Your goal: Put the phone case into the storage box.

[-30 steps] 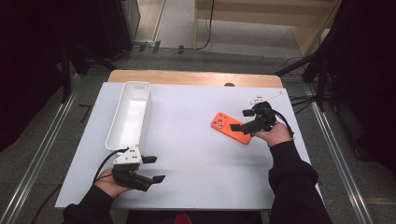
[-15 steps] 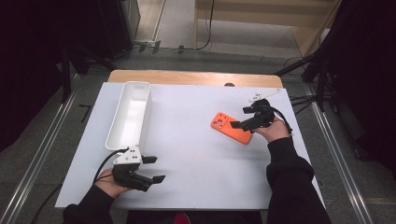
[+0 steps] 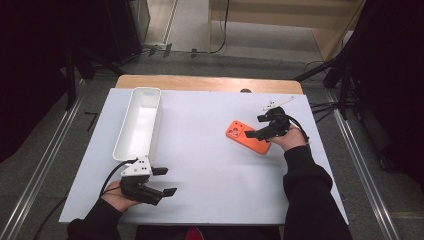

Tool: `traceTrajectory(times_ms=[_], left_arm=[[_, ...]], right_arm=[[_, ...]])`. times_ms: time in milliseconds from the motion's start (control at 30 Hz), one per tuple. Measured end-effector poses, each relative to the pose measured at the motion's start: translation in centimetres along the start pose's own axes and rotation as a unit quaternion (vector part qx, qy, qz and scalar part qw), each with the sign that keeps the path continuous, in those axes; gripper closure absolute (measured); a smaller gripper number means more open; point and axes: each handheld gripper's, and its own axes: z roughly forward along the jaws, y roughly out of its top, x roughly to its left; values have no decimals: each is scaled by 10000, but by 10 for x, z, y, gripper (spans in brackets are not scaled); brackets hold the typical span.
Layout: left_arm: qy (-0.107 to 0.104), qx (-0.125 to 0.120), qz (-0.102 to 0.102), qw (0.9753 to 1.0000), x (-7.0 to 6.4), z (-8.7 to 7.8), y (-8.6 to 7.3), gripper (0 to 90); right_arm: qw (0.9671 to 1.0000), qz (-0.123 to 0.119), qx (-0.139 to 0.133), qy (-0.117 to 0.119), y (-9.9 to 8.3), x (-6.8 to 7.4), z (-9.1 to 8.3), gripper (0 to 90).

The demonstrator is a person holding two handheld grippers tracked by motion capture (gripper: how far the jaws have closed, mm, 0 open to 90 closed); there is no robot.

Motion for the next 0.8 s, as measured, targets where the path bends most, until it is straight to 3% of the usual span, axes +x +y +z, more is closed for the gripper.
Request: traceTrajectory(times_ms=[267, 800], left_arm=[[1, 0, -1, 10000, 0, 1, 0, 240], [-5, -11, -20, 10000, 0, 0, 0, 239]], right_arm=[[9999, -40, 90, 26, 0, -5, 9, 0], [9981, -236, 553, -141, -3, -4, 14, 0]])
